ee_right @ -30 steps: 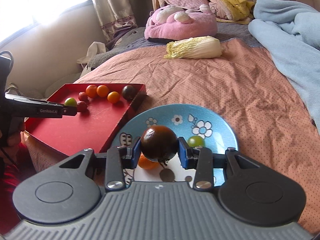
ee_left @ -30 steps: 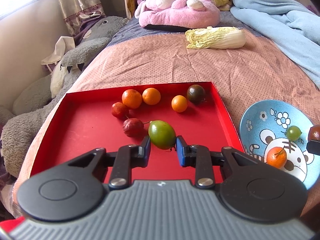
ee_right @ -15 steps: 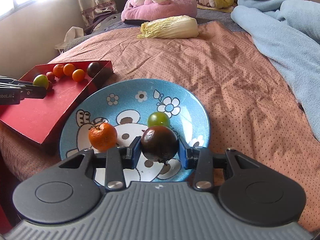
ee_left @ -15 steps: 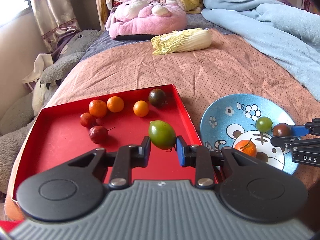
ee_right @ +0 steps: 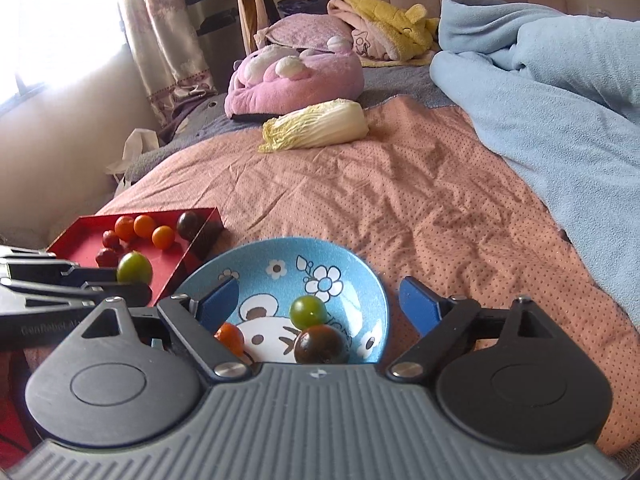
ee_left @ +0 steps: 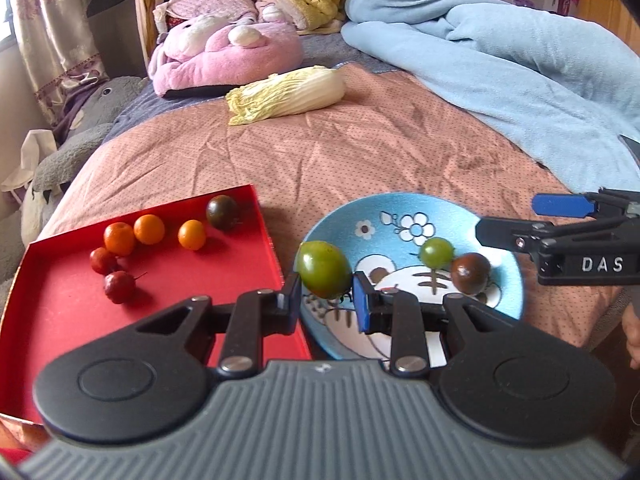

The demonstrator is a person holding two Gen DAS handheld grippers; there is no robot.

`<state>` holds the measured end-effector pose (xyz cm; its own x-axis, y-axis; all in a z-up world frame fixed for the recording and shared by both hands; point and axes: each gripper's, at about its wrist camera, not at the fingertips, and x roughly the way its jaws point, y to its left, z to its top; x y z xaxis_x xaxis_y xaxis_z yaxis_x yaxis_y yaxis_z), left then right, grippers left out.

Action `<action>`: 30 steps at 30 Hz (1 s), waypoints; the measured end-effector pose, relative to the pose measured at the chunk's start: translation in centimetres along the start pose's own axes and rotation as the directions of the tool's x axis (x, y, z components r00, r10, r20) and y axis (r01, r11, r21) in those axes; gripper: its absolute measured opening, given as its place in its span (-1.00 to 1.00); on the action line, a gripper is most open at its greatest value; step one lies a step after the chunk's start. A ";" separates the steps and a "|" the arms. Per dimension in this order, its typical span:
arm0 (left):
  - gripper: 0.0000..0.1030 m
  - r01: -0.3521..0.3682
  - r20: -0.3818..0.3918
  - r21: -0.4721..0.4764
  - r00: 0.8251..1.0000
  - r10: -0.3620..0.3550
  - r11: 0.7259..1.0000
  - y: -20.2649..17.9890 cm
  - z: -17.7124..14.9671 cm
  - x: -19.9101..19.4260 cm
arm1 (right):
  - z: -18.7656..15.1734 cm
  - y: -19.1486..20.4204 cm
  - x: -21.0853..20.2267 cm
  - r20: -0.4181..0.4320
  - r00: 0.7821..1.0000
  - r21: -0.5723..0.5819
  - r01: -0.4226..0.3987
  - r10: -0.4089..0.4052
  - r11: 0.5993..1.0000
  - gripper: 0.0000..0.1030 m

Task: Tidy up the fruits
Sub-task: 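Carry the green tomato to the blue plate and open the left gripper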

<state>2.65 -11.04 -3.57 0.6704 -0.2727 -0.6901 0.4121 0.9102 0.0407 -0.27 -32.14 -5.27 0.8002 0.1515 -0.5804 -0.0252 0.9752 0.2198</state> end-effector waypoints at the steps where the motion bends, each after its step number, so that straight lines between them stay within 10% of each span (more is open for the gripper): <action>1: -0.40 0.014 0.000 0.006 1.000 -0.014 1.000 -0.6 0.1 0.0 | 0.2 0.0 -0.2 0.008 1.000 0.006 -0.003 0.003 1.000 0.76; 30: -0.29 0.158 -0.057 0.096 0.987 -0.153 0.983 -7.1 -0.1 2.1 | 0.7 -0.5 -1.6 0.039 0.999 0.078 -0.031 0.028 0.996 0.82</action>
<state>1.03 -18.04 -5.36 0.5634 -0.3903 -0.7282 0.5703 0.8214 0.0009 -1.11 -32.99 -3.88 0.8219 0.1719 -0.5430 -0.0029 0.9546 0.2978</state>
